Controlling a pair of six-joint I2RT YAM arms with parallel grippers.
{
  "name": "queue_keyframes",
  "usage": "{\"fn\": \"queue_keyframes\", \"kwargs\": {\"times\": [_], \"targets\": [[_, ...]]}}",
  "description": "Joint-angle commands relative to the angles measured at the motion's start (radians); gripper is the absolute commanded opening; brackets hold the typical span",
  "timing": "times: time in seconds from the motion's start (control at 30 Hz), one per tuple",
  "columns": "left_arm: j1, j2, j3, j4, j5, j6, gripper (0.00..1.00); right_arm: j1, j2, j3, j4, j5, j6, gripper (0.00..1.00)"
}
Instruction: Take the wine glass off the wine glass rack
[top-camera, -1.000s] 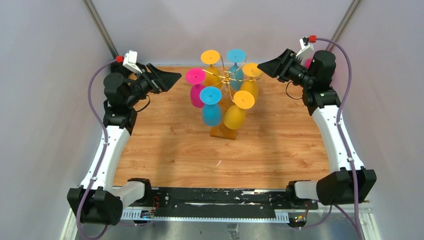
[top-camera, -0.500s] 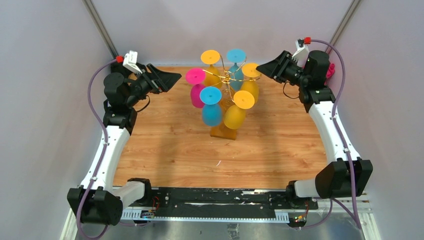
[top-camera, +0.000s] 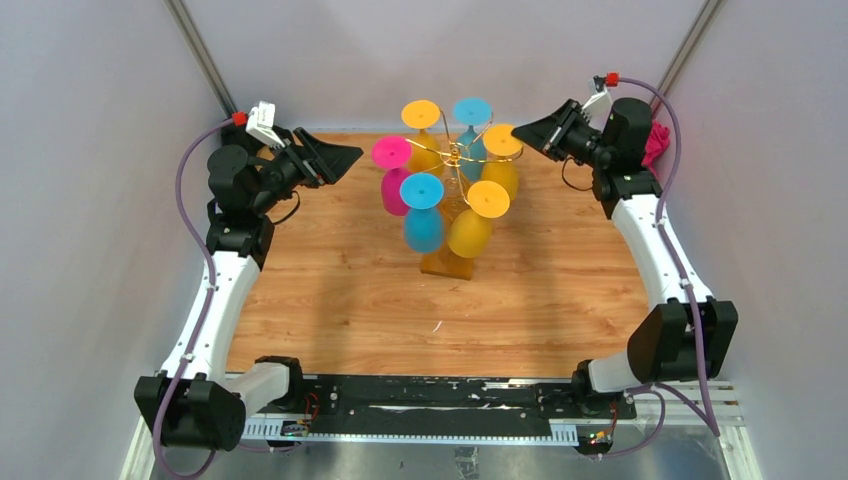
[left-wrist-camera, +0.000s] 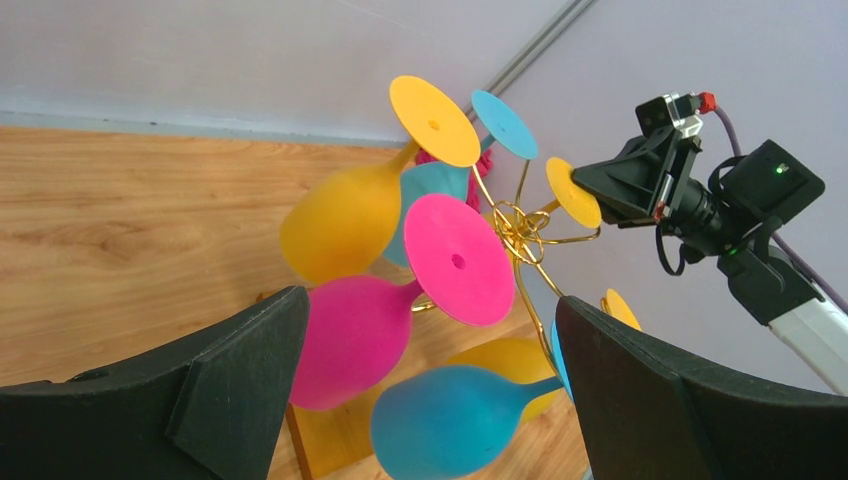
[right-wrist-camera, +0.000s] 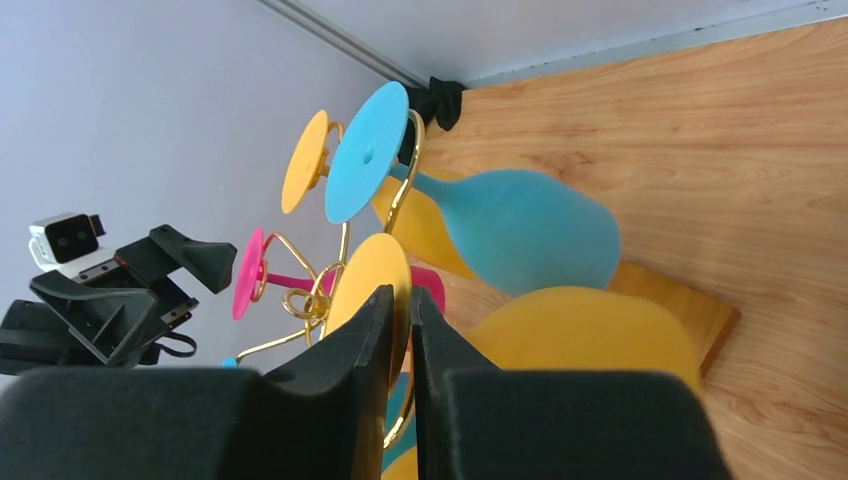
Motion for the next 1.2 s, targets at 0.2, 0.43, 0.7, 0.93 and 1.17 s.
{"fn": "queue_keyframes", "kwargs": {"times": [0.2, 0.43, 0.7, 0.93, 1.17], "targets": [[0.005, -0.019, 0.005, -0.007, 0.013, 0.001, 1.00, -0.012, 0.002, -0.030, 0.125, 0.010, 0.187, 0.08], [0.004, -0.017, 0.005, -0.013, 0.011, 0.002, 1.00, -0.016, -0.033, -0.091, 0.140, 0.065, 0.288, 0.00], [0.006, -0.016, 0.009, -0.013, 0.019, -0.003, 1.00, -0.031, -0.093, -0.204, 0.246, 0.140, 0.474, 0.00], [0.004, -0.024, 0.010, -0.022, 0.022, -0.001, 1.00, -0.053, -0.130, -0.223, 0.248, 0.167, 0.488, 0.00], [0.004, -0.026, 0.008, -0.030, 0.020, 0.003, 1.00, -0.056, -0.150, -0.211, 0.229, 0.117, 0.476, 0.00]]}}
